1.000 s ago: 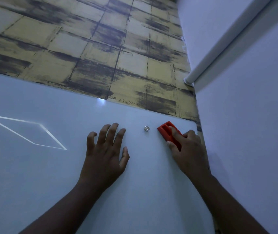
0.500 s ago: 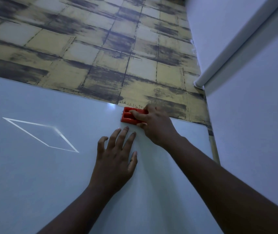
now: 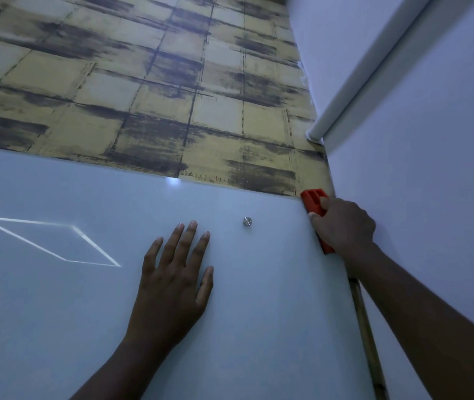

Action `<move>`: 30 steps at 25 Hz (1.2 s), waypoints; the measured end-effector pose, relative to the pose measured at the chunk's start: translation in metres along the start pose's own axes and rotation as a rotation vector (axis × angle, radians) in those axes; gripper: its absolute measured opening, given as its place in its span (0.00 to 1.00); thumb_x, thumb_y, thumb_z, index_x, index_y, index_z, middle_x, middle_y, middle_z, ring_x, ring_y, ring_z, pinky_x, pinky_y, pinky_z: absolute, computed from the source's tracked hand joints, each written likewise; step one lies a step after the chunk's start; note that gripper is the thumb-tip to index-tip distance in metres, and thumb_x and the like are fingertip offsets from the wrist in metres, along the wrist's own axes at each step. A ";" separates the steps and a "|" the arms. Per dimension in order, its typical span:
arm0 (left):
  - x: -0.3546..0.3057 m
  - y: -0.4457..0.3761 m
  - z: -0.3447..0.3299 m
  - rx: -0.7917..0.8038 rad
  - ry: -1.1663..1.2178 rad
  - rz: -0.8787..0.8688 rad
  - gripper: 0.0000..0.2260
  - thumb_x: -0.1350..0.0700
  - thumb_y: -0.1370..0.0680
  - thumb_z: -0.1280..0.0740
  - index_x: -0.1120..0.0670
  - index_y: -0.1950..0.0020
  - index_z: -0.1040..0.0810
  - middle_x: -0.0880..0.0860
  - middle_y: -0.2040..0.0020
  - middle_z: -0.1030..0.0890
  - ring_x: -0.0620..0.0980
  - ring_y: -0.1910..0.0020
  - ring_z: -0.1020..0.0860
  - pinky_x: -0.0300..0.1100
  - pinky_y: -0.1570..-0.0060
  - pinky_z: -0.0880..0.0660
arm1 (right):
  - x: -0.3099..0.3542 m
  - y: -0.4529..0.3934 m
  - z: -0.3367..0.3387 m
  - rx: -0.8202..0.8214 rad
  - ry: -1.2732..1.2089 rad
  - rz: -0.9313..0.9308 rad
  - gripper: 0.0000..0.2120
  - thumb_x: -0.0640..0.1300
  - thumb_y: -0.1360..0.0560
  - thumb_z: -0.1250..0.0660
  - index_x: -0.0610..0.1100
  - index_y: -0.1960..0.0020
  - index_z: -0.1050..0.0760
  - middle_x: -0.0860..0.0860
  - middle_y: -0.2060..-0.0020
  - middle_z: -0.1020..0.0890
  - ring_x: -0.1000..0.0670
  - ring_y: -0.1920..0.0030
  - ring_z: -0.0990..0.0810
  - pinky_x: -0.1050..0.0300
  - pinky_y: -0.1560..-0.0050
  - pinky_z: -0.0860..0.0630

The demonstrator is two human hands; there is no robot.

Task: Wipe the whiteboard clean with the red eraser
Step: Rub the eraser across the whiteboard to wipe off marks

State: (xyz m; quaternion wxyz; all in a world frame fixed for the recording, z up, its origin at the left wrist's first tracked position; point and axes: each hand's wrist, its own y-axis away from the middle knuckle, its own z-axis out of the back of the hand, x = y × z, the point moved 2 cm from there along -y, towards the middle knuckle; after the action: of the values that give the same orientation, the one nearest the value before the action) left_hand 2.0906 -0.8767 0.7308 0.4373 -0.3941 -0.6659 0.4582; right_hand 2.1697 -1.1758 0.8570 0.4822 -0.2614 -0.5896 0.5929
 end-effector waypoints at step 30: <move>-0.013 0.071 0.017 0.010 0.012 0.126 0.31 0.43 0.16 0.44 0.55 0.15 0.38 0.56 0.14 0.42 0.56 0.15 0.43 0.62 0.19 0.42 | 0.023 0.028 -0.006 -0.051 0.037 -0.015 0.21 0.56 0.16 0.38 0.39 0.35 0.25 0.42 0.50 0.19 0.40 0.52 0.21 0.51 0.55 0.31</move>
State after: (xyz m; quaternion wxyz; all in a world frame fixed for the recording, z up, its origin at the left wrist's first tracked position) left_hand 2.0871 -0.8746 0.6567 0.4135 -0.4358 -0.6349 0.4858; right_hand 2.1586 -1.1486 0.8352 0.4908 -0.2801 -0.5974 0.5691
